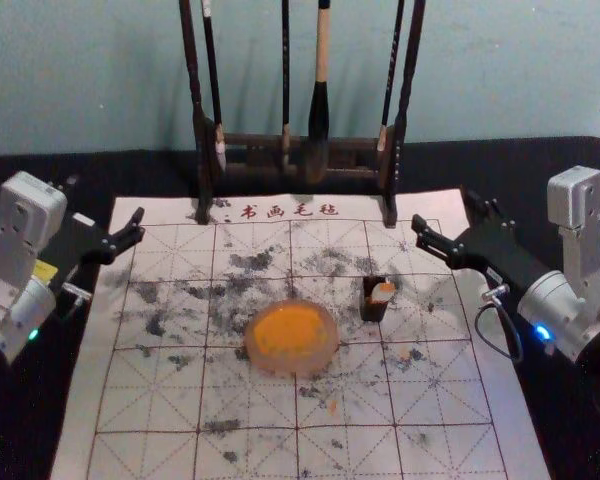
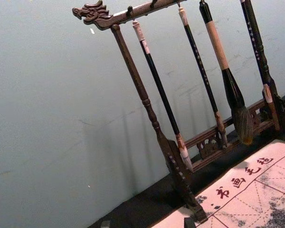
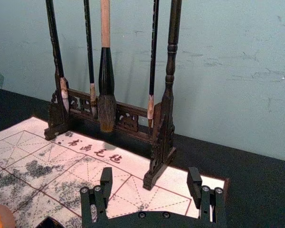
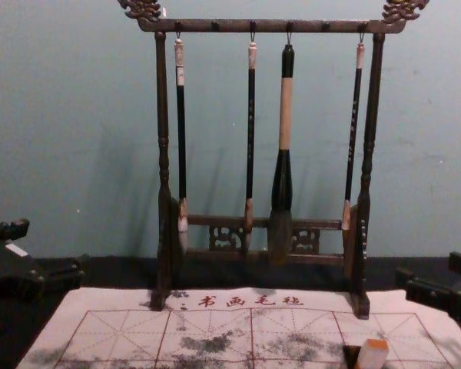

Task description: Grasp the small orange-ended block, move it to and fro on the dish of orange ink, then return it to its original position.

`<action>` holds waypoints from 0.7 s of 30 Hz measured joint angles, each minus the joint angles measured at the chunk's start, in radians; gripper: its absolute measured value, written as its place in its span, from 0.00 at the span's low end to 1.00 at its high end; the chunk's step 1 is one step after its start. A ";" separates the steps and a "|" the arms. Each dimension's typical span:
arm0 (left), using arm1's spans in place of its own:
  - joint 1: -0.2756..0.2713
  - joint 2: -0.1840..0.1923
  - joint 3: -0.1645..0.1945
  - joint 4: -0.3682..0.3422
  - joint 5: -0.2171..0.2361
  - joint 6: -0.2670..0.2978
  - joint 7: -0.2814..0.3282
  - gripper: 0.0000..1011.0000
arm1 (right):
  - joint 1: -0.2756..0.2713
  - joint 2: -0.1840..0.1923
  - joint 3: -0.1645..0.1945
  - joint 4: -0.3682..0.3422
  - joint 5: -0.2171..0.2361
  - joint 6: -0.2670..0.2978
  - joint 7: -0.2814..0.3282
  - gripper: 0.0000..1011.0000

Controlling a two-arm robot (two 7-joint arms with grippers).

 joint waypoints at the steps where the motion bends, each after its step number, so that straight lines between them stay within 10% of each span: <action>1: 0.000 0.000 0.000 0.000 0.000 0.000 0.000 0.99 | 0.000 0.000 0.000 0.000 0.000 0.000 0.000 0.99; 21: 0.000 0.000 0.000 0.000 0.000 0.000 0.000 0.99 | 0.002 0.002 -0.002 -0.001 0.002 0.000 0.004 0.99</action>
